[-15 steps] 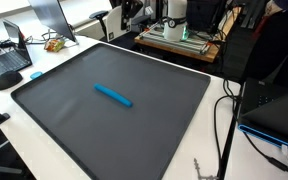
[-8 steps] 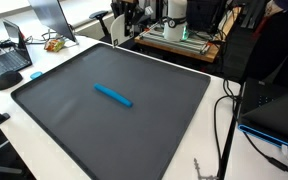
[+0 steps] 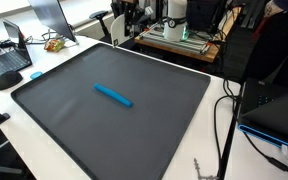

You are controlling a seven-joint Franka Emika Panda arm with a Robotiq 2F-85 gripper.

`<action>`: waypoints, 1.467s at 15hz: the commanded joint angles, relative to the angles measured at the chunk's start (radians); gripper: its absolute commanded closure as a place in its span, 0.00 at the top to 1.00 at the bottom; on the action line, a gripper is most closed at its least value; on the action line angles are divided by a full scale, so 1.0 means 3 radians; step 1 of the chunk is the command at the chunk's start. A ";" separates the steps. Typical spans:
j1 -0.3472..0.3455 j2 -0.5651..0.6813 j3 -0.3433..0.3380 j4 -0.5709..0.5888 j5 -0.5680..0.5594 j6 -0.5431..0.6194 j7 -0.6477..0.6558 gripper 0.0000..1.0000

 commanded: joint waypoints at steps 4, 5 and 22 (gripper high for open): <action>0.0011 0.0000 -0.0011 0.0003 0.0000 -0.0005 -0.0003 0.04; 0.0011 0.0000 -0.0011 0.0003 0.0000 -0.0005 -0.0003 0.04; 0.0293 0.0417 0.0133 0.0299 0.0366 0.0378 -0.0216 0.01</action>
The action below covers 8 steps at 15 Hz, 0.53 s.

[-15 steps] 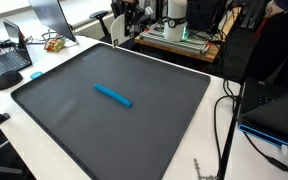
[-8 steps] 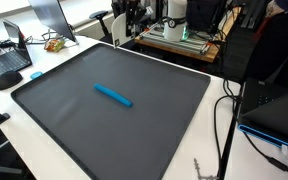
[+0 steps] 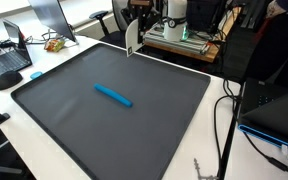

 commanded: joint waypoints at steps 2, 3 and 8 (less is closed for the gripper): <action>0.0043 0.0370 0.0065 0.0265 -0.0138 0.0097 0.0129 0.01; 0.0051 0.0451 0.0063 0.0300 -0.0147 0.0127 0.0139 0.01; 0.0080 0.0811 -0.0005 0.0390 -0.0259 0.0261 0.0307 0.01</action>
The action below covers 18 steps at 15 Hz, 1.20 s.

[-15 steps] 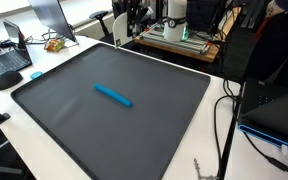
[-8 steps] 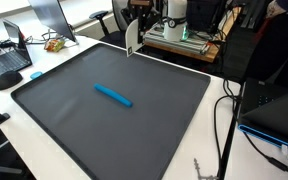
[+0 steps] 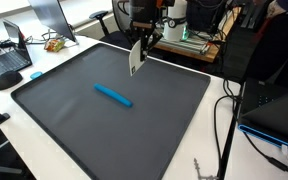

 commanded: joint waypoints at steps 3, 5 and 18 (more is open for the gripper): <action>0.0076 0.0408 -0.0131 0.0115 -0.0225 0.0189 0.0342 0.01; 0.0108 0.0521 -0.0199 0.0128 -0.0294 0.0258 0.0502 0.01; 0.0209 0.0738 -0.0423 0.0201 -0.0324 0.0291 0.0682 0.01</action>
